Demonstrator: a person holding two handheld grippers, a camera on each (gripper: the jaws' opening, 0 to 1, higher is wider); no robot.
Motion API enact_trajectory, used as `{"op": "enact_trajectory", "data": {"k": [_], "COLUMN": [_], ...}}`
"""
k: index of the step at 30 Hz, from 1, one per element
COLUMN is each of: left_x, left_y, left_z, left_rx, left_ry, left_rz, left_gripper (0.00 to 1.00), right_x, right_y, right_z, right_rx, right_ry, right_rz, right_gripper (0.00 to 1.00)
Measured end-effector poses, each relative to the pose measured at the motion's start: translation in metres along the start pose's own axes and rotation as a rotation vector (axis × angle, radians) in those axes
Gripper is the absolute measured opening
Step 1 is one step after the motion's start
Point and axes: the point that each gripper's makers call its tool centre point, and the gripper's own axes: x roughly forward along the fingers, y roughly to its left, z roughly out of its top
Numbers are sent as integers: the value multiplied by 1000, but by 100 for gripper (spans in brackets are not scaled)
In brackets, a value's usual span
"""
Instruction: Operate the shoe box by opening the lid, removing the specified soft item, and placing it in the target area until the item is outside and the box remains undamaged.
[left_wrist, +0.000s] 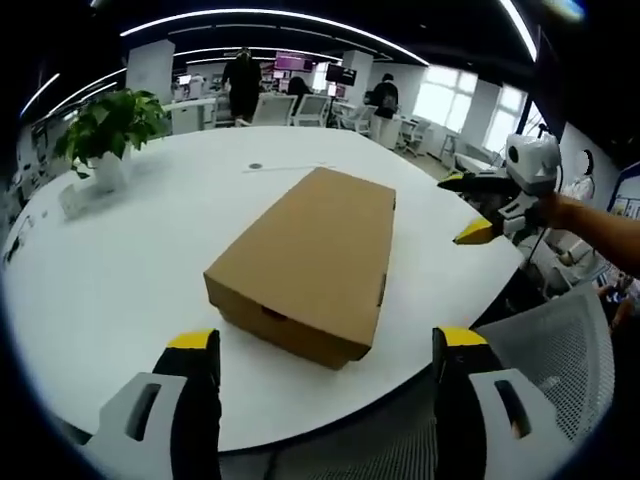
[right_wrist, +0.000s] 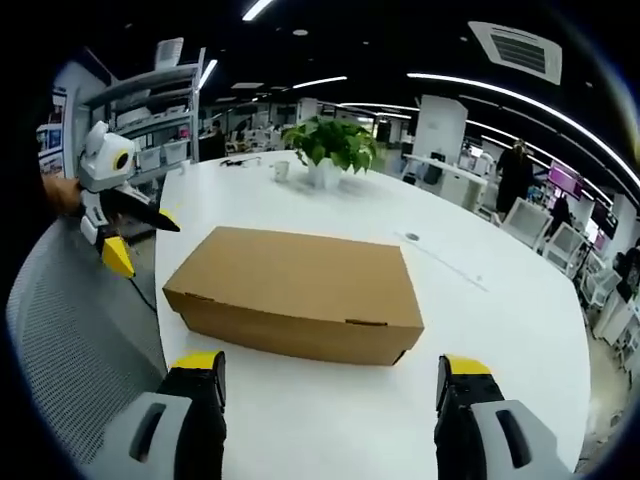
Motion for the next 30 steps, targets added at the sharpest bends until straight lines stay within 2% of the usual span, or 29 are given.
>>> {"op": "enact_trajectory", "data": {"k": [3, 7, 19, 24, 30], "left_x": [5, 9, 22, 28, 33], "left_y": [-4, -2, -1, -8, -11], "left_z": [-4, -9, -4, -13, -19], "left_rx": [-42, -39, -58, -66, -86], "left_ry": [12, 33, 27, 66, 101], "left_rz": [-23, -13, 20, 8, -9], "left_gripper": [91, 90, 81, 79, 75], "right_x": [7, 17, 42, 52, 59], "right_y": [-6, -11, -31, -41, -40], "right_z": [1, 0, 4, 3, 5], "right_rx": [-24, -49, -124, -143, -157], "right_ry": [-6, -1, 9, 31, 39], "right_rz": [5, 28, 71, 90, 115], "right_gripper": [87, 84, 78, 77, 75]}}
